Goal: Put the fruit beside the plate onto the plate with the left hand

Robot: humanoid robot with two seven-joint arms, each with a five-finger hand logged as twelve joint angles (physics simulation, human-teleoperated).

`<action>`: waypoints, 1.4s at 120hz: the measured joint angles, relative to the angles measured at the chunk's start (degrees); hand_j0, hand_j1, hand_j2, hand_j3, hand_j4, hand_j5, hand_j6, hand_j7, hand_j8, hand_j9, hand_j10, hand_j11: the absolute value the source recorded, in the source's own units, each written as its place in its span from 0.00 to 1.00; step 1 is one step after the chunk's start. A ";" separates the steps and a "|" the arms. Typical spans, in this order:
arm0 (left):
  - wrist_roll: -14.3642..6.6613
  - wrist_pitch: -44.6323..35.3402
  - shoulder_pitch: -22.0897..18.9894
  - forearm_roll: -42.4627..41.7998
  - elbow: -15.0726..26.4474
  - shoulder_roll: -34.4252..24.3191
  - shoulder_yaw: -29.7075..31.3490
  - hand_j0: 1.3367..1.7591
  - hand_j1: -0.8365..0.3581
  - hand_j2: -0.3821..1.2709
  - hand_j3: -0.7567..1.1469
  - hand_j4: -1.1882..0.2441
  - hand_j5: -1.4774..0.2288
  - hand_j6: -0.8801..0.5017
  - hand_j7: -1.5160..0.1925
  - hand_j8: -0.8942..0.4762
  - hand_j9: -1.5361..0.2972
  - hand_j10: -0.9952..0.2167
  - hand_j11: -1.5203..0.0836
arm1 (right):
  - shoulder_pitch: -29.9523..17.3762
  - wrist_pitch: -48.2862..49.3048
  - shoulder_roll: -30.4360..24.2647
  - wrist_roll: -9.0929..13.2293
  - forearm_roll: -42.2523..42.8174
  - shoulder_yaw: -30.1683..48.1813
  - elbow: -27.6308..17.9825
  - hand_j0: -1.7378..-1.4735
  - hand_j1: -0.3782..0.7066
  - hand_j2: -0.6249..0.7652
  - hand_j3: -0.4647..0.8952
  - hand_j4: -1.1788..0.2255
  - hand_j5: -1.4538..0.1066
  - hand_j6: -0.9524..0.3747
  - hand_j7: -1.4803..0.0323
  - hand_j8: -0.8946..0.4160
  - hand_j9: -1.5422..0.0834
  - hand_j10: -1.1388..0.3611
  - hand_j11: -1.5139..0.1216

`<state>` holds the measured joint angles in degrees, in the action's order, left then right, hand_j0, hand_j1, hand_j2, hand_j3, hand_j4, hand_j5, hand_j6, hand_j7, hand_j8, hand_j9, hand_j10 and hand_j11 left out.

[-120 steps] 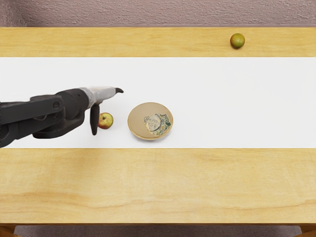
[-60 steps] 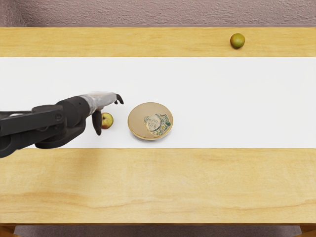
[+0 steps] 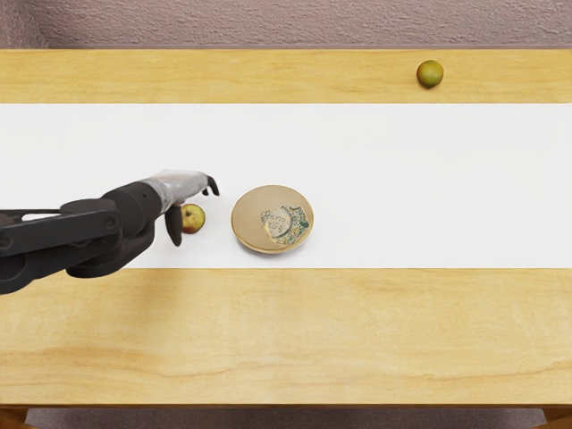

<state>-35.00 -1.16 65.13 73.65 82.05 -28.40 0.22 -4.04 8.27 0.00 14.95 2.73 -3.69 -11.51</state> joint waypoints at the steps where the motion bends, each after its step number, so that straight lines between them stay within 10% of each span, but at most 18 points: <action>1: 0.00 -0.01 0.00 0.03 -0.07 0.00 0.00 0.76 0.69 0.27 0.40 0.62 0.64 0.42 0.66 0.43 0.63 0.57 0.71 | 0.00 0.01 0.00 0.00 0.00 0.00 0.00 0.30 0.03 0.45 0.34 0.84 0.93 0.72 0.98 0.68 0.95 0.76 0.93; 108: 0.00 -1.30 -0.27 1.10 -0.25 1.56 1.98 0.76 0.50 0.29 0.40 0.48 0.49 0.28 0.51 0.29 0.49 0.41 0.55 | 0.00 0.00 0.00 -0.01 0.00 0.00 0.00 0.30 0.03 0.45 0.34 0.84 0.93 0.72 0.98 0.68 0.95 0.76 0.93; 168: -0.07 -0.80 -0.36 1.24 -0.41 1.59 2.07 0.70 0.45 0.35 0.36 0.31 0.30 0.28 0.32 0.37 0.31 0.37 0.34 | 0.00 0.00 0.00 0.00 0.00 0.00 0.00 0.30 0.03 0.45 0.34 0.84 0.93 0.72 0.98 0.68 0.95 0.76 0.93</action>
<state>-35.07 -1.96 64.78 74.90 81.64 -26.81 2.29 -4.04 8.27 0.00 14.95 2.73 -3.69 -11.51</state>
